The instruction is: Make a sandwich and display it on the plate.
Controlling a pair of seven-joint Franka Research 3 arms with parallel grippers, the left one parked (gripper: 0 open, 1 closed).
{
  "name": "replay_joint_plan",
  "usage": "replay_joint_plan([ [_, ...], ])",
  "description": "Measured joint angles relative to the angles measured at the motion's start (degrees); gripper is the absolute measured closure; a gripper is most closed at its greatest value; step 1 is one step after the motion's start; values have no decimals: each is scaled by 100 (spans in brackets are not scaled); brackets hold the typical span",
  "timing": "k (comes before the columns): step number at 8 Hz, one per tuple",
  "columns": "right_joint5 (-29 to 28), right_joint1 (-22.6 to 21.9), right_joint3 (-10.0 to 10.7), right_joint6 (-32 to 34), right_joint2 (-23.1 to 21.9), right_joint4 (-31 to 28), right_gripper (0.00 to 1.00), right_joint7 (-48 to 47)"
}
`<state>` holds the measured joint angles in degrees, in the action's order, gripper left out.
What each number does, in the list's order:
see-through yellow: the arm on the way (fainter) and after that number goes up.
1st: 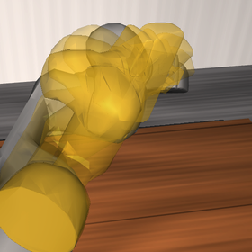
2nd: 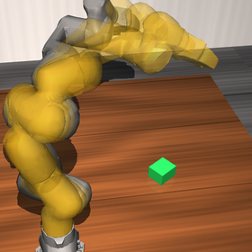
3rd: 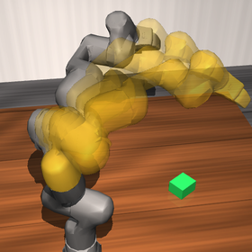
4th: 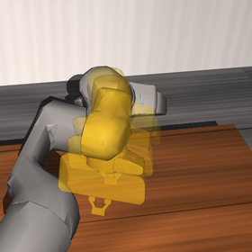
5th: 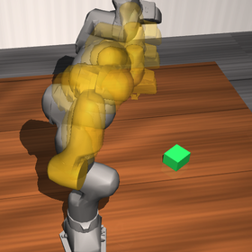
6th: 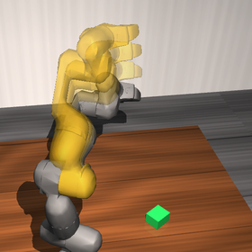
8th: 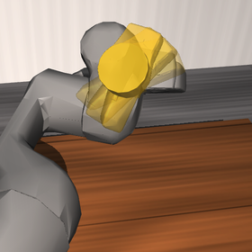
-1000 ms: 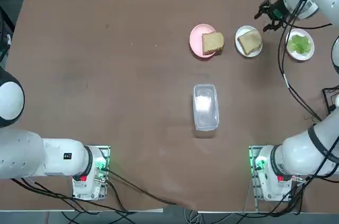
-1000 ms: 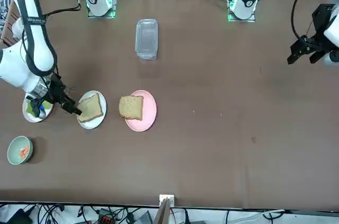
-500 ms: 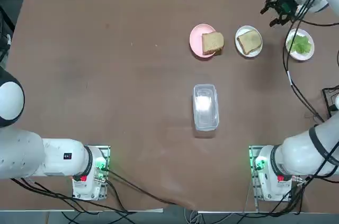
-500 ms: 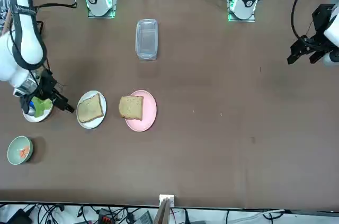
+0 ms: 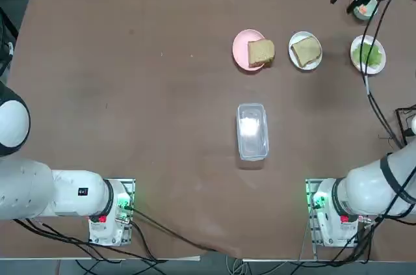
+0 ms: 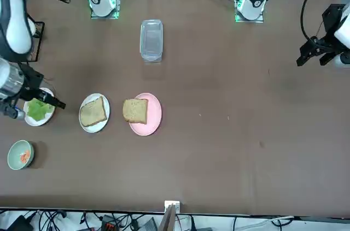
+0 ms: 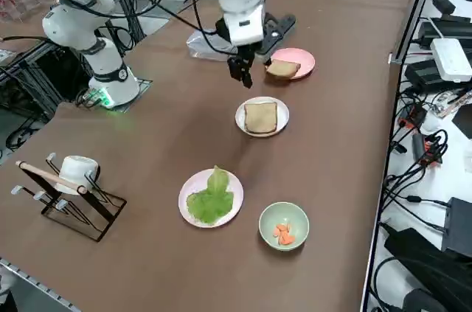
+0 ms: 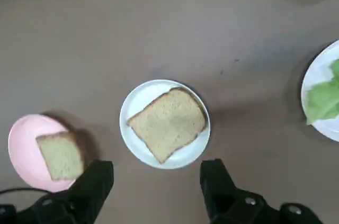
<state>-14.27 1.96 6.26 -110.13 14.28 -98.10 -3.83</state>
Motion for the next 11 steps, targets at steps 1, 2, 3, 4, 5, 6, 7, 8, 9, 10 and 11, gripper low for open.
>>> replay_joint_plan([
  [1,127,-7,-16,237,10,200,0,133],
  [2,338,-6,-17,346,27,292,0,314],
  [3,620,0,-16,370,53,310,0,501],
  [4,913,4,-14,372,102,313,0,680],
  [5,1140,17,-4,372,178,314,0,861],
  [6,1295,48,18,367,278,318,0,1068],
  [7,1492,123,39,320,406,330,0,1346],
  [8,1639,252,53,215,527,383,0,1675],
  [9,1686,408,60,69,654,477,0,2045],
  [10,1702,536,62,-110,802,592,0,2416],
  [11,1713,612,63,-368,993,717,1,2782],
])
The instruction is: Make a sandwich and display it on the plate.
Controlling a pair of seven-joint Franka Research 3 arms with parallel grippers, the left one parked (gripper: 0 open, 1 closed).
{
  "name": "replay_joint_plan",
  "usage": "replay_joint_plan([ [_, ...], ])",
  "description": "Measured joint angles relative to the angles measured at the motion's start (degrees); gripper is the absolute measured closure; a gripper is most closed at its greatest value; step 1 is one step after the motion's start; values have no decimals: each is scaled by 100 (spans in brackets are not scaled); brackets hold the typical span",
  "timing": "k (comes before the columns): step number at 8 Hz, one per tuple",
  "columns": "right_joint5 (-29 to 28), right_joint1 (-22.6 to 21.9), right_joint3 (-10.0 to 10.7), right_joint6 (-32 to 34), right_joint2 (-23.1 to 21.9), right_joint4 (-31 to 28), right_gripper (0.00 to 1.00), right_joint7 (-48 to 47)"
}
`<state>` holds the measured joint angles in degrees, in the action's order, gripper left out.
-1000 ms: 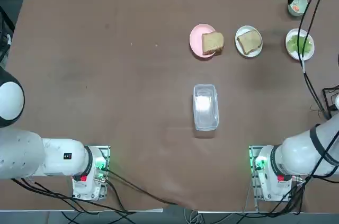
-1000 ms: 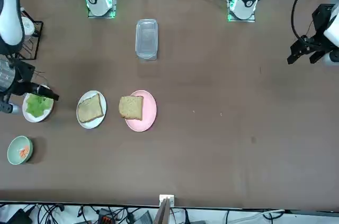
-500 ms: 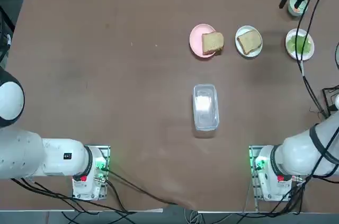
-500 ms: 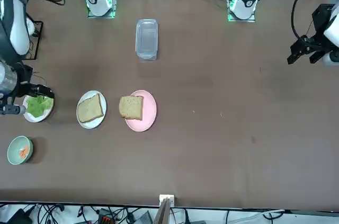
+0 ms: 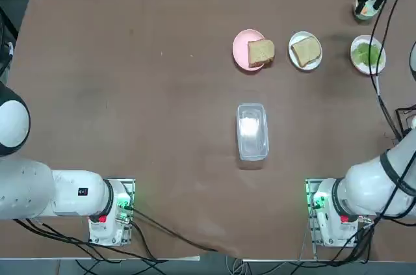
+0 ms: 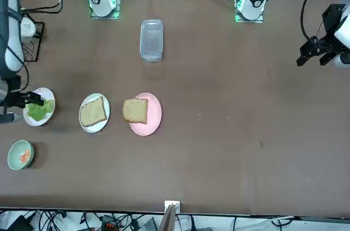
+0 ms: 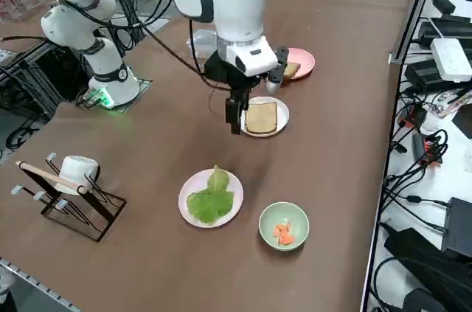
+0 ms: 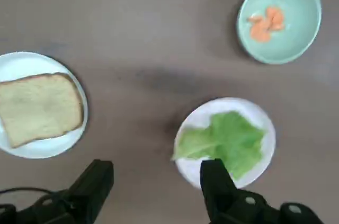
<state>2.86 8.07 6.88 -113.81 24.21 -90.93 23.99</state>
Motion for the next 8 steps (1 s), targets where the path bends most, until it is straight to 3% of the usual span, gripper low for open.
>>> replay_joint_plan([
  [4,31,309,4,-1535,1071,458,3,1618],
  [8,33,490,6,-2720,2014,952,7,2345],
])
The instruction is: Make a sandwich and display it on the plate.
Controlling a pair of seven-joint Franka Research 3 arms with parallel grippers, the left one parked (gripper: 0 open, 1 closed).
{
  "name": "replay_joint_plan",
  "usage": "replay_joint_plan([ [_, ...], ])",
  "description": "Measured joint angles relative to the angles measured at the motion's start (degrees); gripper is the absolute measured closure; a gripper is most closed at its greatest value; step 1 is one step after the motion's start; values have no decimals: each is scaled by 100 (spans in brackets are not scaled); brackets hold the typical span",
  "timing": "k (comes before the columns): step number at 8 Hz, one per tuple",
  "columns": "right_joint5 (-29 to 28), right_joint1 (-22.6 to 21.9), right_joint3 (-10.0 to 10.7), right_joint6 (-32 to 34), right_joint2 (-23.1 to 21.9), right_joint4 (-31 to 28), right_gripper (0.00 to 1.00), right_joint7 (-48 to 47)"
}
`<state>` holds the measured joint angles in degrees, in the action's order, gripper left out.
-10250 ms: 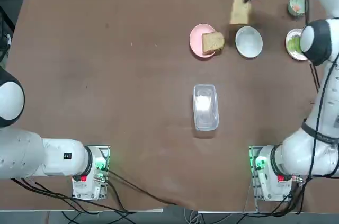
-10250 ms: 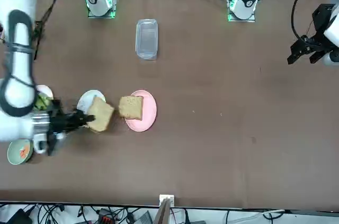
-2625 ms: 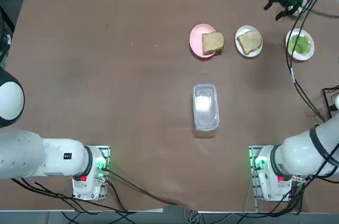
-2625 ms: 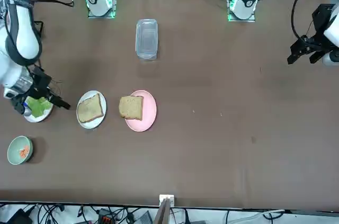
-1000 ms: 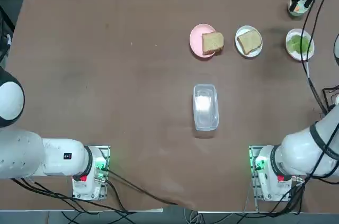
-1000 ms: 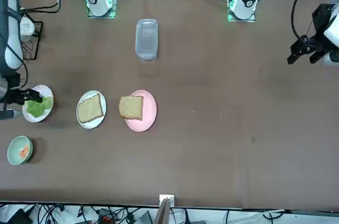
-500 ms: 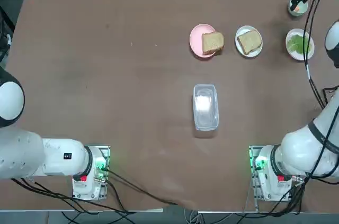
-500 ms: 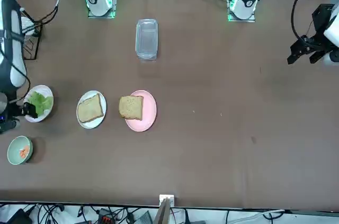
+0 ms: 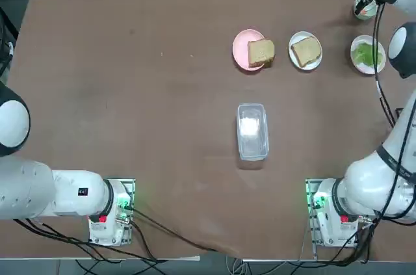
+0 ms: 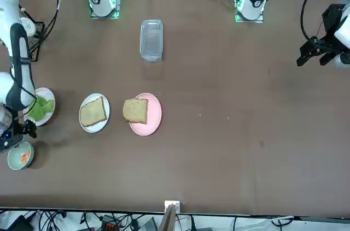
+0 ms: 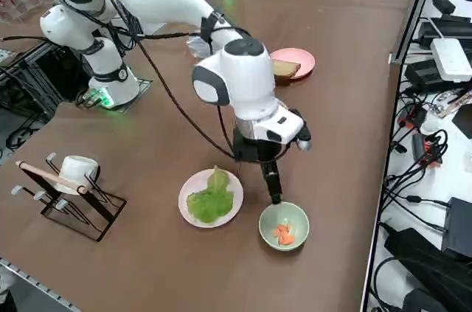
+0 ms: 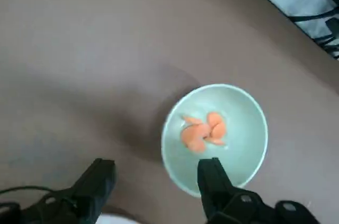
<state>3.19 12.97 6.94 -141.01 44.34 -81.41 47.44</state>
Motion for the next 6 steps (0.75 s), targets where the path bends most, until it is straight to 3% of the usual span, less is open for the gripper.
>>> replay_joint_plan([
  [5,1,31,0,-913,612,79,22,17],
  [6,1,40,0,-942,651,91,41,17],
])
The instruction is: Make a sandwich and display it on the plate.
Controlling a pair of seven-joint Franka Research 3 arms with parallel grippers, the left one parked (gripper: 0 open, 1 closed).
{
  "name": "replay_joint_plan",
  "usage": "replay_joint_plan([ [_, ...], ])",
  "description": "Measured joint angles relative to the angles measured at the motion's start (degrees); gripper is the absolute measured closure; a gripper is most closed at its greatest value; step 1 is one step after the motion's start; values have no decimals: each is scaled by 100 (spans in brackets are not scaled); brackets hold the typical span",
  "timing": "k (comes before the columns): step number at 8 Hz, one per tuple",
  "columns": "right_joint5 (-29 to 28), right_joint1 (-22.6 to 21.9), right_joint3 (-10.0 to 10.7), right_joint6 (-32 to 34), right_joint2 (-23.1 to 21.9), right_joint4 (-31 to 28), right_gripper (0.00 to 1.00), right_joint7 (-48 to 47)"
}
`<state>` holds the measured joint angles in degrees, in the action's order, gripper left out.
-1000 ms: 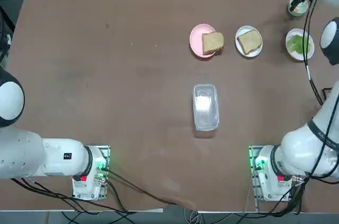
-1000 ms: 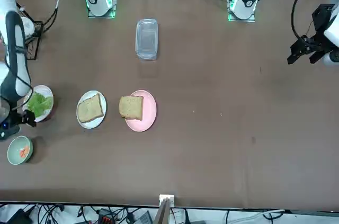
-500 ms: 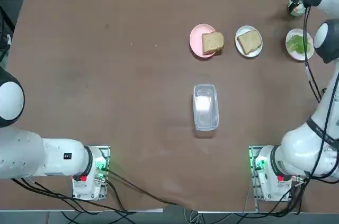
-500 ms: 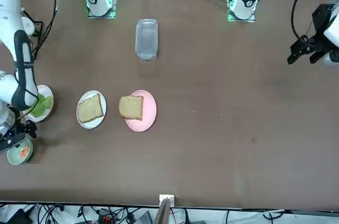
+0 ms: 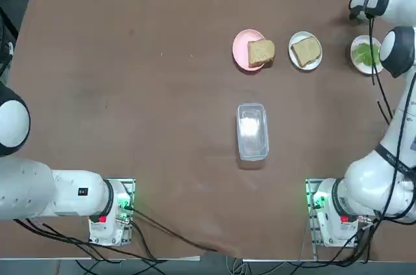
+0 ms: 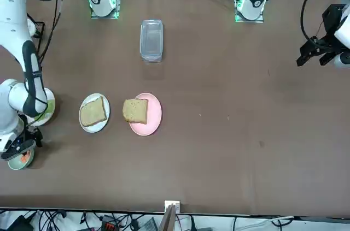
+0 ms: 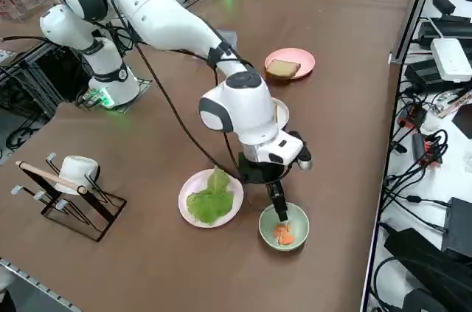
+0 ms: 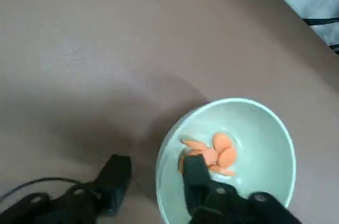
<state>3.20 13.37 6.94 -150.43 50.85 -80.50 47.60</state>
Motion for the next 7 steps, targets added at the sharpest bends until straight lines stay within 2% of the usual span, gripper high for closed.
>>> replay_joint_plan([
  [1,0,7,0,-2,4,5,55,0],
  [2,0,7,0,-2,3,31,61,0],
  [3,0,4,-3,7,-7,69,82,0],
  [4,0,-4,-15,97,-37,132,97,0],
  [7,-1,-71,-54,1277,-318,574,97,0],
])
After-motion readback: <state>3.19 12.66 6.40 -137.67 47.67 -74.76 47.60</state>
